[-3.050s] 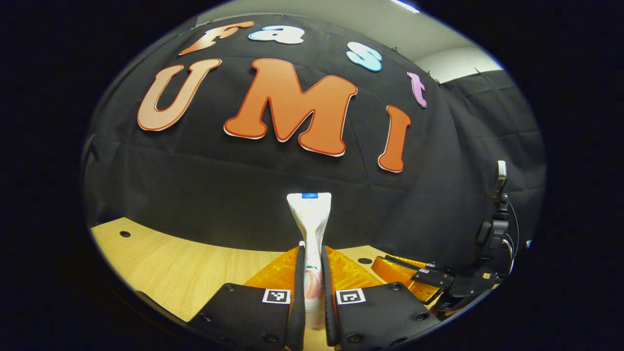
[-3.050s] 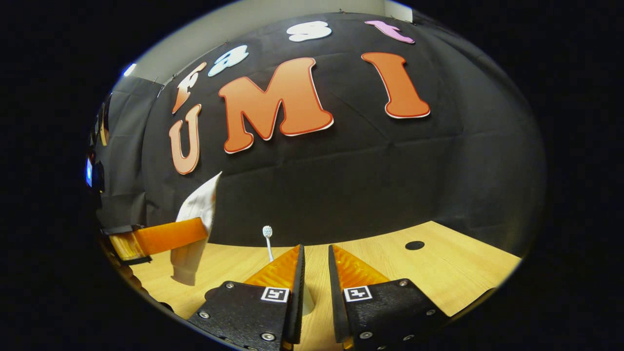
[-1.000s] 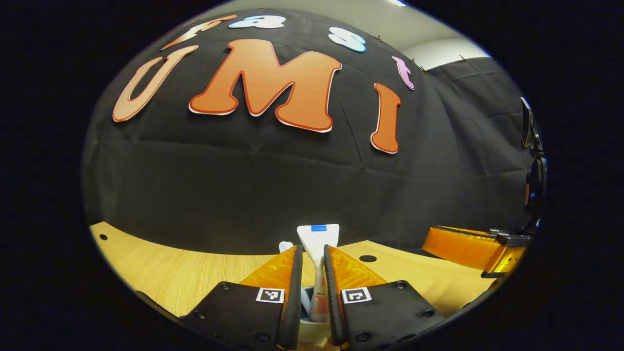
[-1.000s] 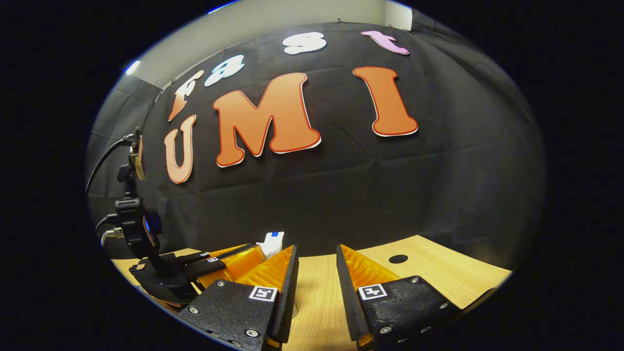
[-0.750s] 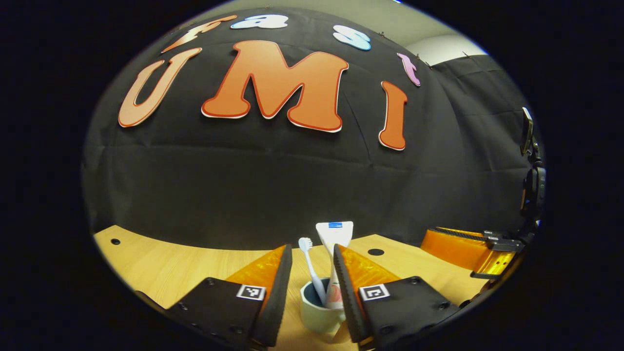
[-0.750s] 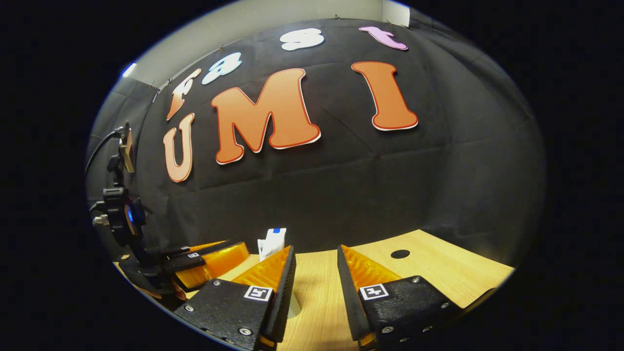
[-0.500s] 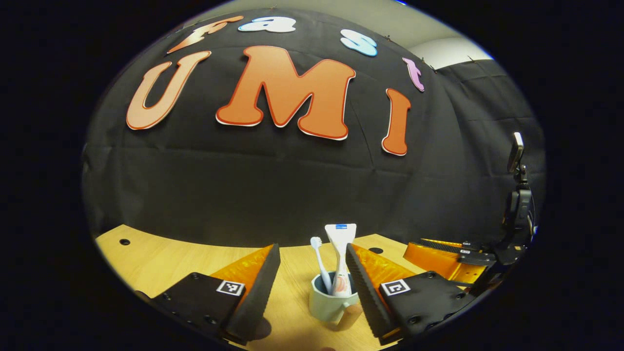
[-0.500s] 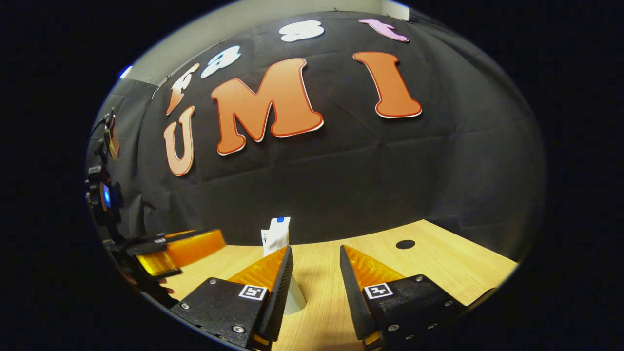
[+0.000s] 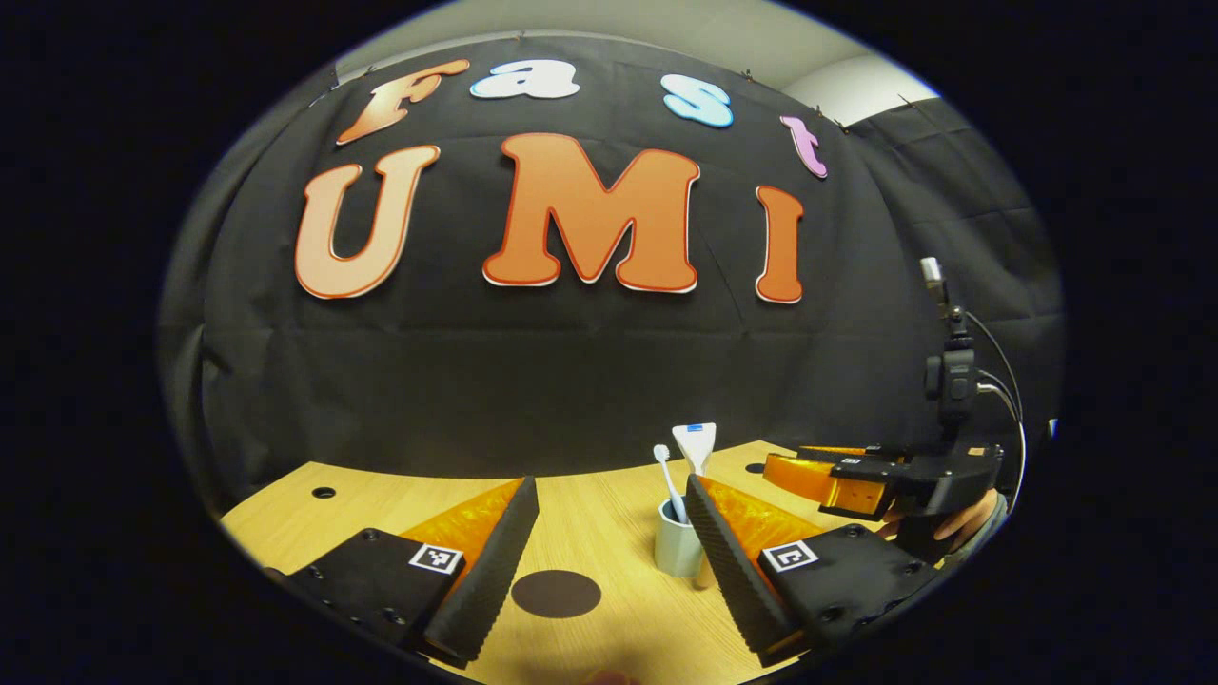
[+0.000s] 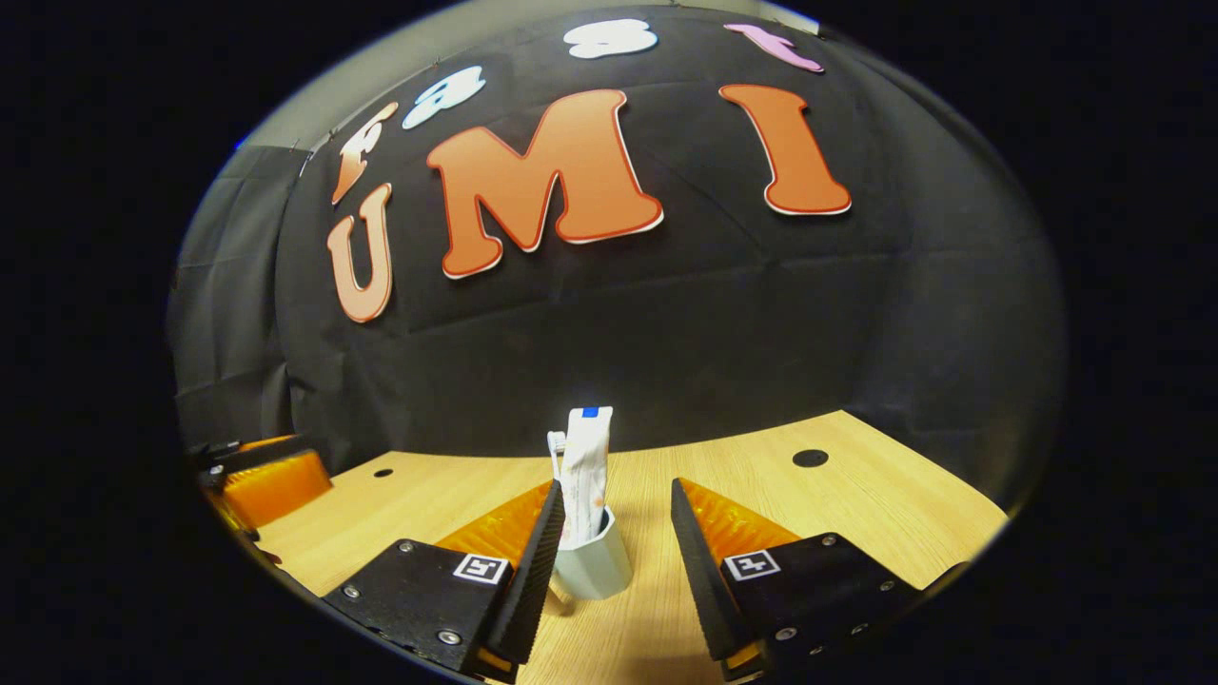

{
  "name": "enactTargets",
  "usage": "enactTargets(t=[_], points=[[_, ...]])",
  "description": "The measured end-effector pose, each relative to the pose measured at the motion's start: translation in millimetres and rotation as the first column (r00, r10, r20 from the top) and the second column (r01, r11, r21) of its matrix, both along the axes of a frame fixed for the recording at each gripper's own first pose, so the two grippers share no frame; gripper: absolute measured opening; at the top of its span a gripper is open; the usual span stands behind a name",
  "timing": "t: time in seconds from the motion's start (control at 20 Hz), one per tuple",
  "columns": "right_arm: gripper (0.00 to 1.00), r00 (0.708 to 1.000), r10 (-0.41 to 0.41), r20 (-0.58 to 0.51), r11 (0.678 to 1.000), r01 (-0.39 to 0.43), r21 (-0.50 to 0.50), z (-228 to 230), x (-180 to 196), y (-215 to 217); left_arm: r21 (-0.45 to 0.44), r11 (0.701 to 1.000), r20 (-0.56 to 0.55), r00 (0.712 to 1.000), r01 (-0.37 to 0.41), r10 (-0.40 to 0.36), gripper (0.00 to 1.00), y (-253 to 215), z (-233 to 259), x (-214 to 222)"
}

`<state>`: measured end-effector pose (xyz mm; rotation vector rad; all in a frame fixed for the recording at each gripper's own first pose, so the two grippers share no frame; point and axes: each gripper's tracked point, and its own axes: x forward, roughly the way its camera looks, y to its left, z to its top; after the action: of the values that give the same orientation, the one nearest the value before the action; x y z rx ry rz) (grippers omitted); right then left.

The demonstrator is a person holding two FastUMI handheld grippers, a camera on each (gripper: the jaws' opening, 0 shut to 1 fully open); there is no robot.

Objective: Put the toothbrush and toothpaste on the desktop into the cup, then pick up the cup and place it on the coaster on the desktop.

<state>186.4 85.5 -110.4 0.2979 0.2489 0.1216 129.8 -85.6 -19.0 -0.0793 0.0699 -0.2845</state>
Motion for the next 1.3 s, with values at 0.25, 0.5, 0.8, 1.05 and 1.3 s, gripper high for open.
enactTargets(t=[0.25, 0.5, 0.8, 1.05, 1.3], points=[[0.69, 0.996, 0.013, -0.092, 0.990, -0.026, -0.139, 8.6, -2.2, 11.9, 0.068, 0.994, -0.031, 0.996, -0.080, 0.082, 0.99, 30.7, -11.1, -21.6], [0.73, 0.983, 0.075, -0.169, 0.962, -0.116, -0.247, 36.5, -0.4, 36.1, 0.090, 0.989, -0.037, 0.992, -0.120, 0.124, 1.00, 48.8, -20.4, -44.0], [0.76, 0.923, 0.094, -0.372, 0.946, -0.199, -0.255, 25.7, 5.8, 61.6, 0.101, 0.984, -0.045, 0.987, -0.146, 0.151, 1.00, 70.4, -28.5, -64.7], [0.76, 0.797, 0.070, -0.599, 0.955, -0.227, -0.192, -6.5, 1.2, 63.5, 0.073, 0.979, -0.044, 0.980, -0.191, 0.195, 1.00, 99.1, -31.5, -68.5], [0.76, 0.648, 0.105, -0.755, 0.965, -0.249, -0.080, -47.8, -4.6, 75.2, 0.059, 0.970, -0.070, 0.968, -0.237, 0.241, 1.00, 124.9, -40.5, -72.2]])
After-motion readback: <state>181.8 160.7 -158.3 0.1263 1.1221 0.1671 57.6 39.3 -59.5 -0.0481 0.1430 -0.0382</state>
